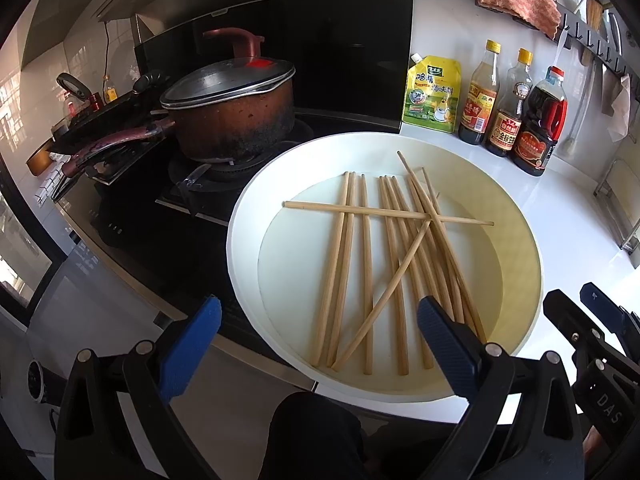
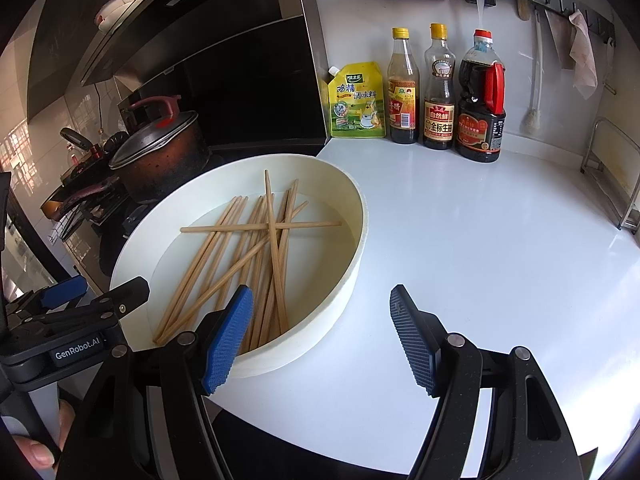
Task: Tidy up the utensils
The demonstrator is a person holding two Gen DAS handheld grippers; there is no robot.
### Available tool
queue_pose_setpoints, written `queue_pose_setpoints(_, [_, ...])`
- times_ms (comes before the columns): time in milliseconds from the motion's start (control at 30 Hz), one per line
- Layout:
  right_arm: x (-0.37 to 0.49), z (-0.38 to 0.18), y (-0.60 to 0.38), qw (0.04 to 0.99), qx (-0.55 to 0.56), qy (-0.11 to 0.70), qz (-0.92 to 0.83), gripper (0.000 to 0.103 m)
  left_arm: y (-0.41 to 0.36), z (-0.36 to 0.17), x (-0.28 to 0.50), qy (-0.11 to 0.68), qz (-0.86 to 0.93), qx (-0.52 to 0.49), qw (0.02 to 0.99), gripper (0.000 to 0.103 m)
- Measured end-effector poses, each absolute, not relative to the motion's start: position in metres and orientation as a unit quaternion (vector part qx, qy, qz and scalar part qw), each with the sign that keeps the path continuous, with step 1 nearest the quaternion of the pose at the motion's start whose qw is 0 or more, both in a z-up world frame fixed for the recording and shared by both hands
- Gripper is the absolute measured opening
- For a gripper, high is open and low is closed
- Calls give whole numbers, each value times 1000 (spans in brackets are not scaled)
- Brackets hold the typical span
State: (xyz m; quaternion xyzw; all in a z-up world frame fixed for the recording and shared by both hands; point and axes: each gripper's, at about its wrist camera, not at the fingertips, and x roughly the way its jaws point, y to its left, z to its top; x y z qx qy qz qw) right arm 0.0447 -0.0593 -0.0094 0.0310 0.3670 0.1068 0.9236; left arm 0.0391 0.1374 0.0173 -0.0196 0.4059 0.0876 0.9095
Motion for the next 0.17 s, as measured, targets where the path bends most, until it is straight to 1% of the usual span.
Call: queue_pose_setpoints(167, [44, -10, -59, 923, 31, 368, 107, 68, 138, 17, 39, 406, 88, -20, 909, 97])
